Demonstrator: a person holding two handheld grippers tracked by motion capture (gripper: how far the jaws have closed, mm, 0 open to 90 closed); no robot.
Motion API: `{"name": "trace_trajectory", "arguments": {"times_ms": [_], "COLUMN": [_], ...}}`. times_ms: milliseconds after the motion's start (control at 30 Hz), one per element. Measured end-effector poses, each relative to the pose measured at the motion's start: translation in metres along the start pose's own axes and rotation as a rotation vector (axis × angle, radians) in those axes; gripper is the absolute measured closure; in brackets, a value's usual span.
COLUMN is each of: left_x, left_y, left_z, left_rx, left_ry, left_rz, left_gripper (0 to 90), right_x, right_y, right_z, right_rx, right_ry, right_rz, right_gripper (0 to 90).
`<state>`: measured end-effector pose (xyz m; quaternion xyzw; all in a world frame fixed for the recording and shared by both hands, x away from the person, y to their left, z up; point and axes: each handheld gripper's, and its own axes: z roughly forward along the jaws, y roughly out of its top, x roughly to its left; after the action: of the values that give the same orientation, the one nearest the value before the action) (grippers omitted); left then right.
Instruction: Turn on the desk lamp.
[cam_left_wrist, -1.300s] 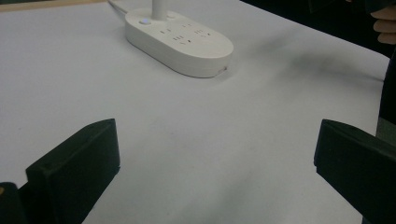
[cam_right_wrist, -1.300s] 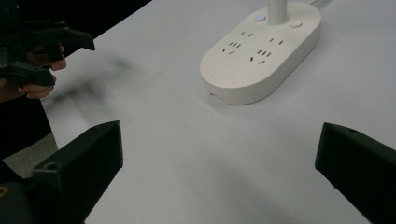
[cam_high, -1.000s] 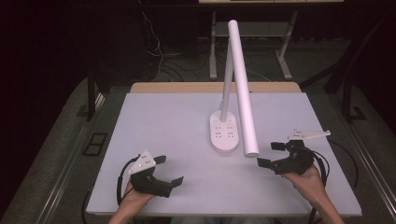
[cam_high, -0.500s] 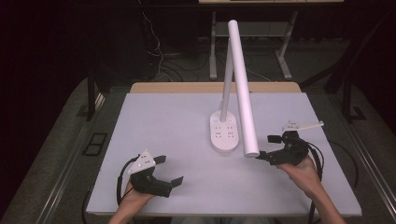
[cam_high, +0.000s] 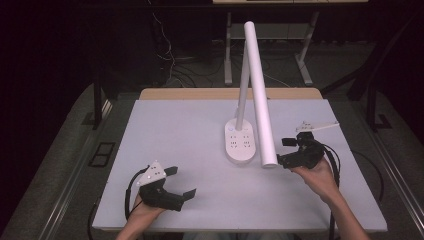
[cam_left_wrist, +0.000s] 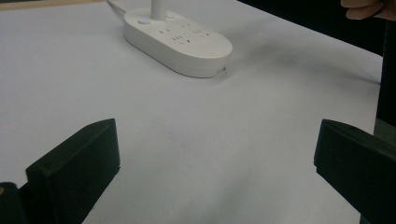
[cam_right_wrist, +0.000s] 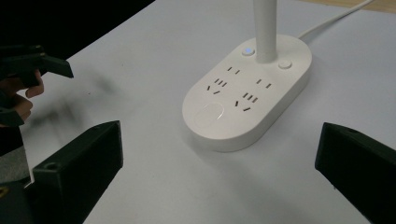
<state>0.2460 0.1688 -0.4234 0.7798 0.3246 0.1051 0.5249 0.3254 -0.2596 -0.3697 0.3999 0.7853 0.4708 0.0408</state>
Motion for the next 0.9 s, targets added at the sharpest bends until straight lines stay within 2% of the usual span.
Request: {"name": "trace_trajectory", "arguments": {"times_ms": [333,700,900], "left_x": [0.000,0.000,0.000], "left_y": [0.000,0.000,0.000], "left_z": [0.000,-0.001,0.000], "left_rx": [-0.001,0.000,0.001], "left_ry": [0.000,-0.002,-0.003], "left_rz": [0.004,0.003,0.006], "left_gripper": [0.0,0.0,0.0], "right_x": [-0.007,-0.014,-0.017], "right_y": [0.013,0.030,0.038], "right_z": [0.012,0.039,0.046], "right_rx": [0.010,0.037,0.052], "right_ry": [-0.011,-0.010,-0.020], "right_rz": [0.014,0.029,0.039], "right_gripper": [0.3,0.3,0.3]}}
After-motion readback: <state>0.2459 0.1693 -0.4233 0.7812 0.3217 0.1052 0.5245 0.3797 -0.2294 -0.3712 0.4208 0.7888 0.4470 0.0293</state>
